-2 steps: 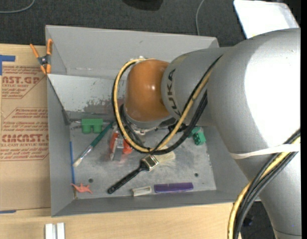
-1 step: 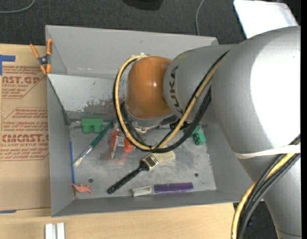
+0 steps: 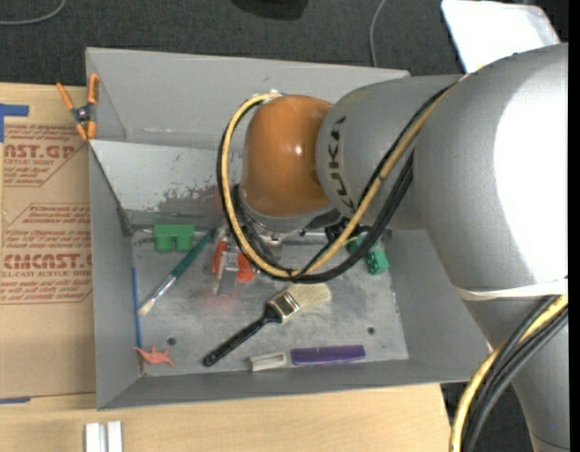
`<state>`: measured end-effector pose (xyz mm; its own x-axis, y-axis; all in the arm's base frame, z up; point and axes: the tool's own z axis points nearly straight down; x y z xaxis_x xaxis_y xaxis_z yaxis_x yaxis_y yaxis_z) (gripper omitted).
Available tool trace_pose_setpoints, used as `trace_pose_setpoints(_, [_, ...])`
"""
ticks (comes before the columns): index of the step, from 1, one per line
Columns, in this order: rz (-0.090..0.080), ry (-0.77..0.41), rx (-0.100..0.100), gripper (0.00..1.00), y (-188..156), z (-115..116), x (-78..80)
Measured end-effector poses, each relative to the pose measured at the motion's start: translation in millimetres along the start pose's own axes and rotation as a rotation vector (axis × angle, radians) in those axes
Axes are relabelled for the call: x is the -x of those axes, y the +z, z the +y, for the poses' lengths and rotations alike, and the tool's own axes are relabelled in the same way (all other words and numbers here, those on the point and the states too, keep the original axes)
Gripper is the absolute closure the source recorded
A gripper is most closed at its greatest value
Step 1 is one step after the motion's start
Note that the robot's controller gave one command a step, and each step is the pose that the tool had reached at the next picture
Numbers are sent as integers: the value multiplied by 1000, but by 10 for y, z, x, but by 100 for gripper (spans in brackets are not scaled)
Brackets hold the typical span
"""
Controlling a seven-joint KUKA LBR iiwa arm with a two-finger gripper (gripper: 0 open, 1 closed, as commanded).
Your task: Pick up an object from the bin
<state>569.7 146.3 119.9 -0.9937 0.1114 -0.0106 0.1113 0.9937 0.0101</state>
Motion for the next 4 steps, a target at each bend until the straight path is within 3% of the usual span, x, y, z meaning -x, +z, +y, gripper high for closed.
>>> trace_pose_setpoints(2, [-3, 0, 2, 100, -516, 10, 13])
trace_pose_setpoints(4, [-4, -1, 4, 100, -751, 19, 17])
